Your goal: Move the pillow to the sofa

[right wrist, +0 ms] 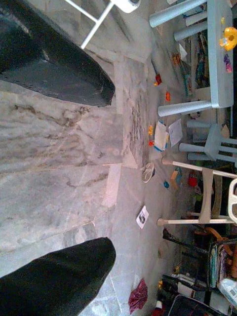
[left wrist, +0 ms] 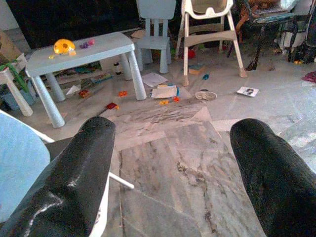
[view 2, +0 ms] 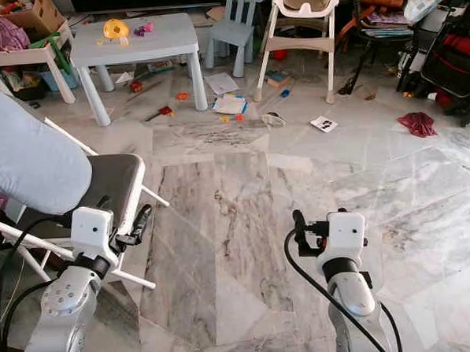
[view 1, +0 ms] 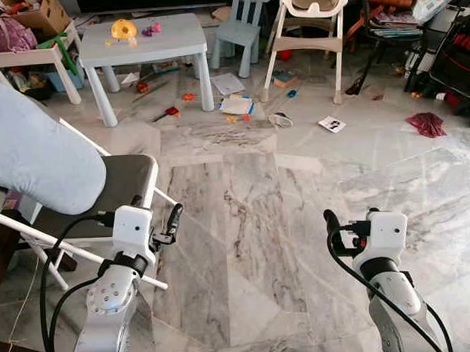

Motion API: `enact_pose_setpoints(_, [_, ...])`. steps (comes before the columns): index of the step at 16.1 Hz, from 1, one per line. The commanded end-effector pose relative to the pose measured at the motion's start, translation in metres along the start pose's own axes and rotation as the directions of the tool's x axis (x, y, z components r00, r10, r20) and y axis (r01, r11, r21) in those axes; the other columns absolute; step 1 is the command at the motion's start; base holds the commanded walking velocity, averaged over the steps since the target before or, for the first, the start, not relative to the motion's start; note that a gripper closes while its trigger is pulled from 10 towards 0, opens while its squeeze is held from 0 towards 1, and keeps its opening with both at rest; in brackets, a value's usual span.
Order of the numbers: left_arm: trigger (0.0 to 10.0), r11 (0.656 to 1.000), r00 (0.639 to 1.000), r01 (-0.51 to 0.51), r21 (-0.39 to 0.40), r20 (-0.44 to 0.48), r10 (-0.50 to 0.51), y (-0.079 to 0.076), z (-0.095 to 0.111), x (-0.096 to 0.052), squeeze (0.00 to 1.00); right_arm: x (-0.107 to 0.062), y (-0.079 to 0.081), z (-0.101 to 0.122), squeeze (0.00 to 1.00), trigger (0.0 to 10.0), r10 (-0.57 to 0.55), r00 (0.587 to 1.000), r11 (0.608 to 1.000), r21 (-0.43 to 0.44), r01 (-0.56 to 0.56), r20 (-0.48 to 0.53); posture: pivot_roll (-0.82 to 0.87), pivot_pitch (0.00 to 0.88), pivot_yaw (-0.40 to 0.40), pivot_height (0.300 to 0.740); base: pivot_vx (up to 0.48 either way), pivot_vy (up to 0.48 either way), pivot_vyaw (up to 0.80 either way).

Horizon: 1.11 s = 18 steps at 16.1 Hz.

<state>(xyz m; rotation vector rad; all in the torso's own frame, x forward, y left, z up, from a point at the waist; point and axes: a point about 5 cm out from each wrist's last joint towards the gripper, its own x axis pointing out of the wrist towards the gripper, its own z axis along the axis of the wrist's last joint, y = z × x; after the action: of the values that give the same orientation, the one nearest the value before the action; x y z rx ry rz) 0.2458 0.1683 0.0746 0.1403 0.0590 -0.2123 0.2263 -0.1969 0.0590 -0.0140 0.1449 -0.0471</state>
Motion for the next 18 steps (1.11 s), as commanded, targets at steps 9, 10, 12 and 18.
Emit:
enact_pose_setpoints(9, [10.0, 0.994, 0.991, -0.111, 0.015, -0.068, 0.112, 0.009, 0.001, 0.031, 0.00, 0.065, 0.033, 0.035, 0.00, 10.0, 0.168, 0.986, 0.985, -0.032, -0.168, -0.010, 0.04, 0.000, -0.127, 0.740, 0.000, 0.000, 0.00])
enact_pose_setpoints(10, [10.0, 0.994, 0.991, -0.111, 0.015, -0.068, 0.112, 0.009, 0.001, 0.031, 0.00, 0.065, 0.033, 0.035, 0.00, 10.0, 0.168, 0.986, 0.985, -0.032, -0.168, -0.010, 0.04, 0.000, -0.127, 0.740, 0.000, 0.000, 0.00])
enact_pose_setpoints(12, [10.0, 0.995, 0.993, -0.100, 0.021, -0.062, 0.101, 0.007, 0.001, 0.030, 0.00, 0.064, 0.033, 0.033, 0.00, 10.0, 0.169, 0.986, 0.985, -0.025, -0.169, -0.019, 0.04, 0.000, -0.122, 0.740, 0.000, 0.000, 0.00])
enact_pose_setpoints(18, [10.0, 0.993, 0.992, -0.118, -0.020, -0.054, 0.117, 0.002, -0.013, 0.023, 0.00, 0.044, 0.006, 0.012, 0.00, 10.0, -0.034, 0.999, 0.999, 0.007, 0.034, 0.007, 0.00, 0.000, -0.088, 0.740, 0.000, 0.000, 0.00])
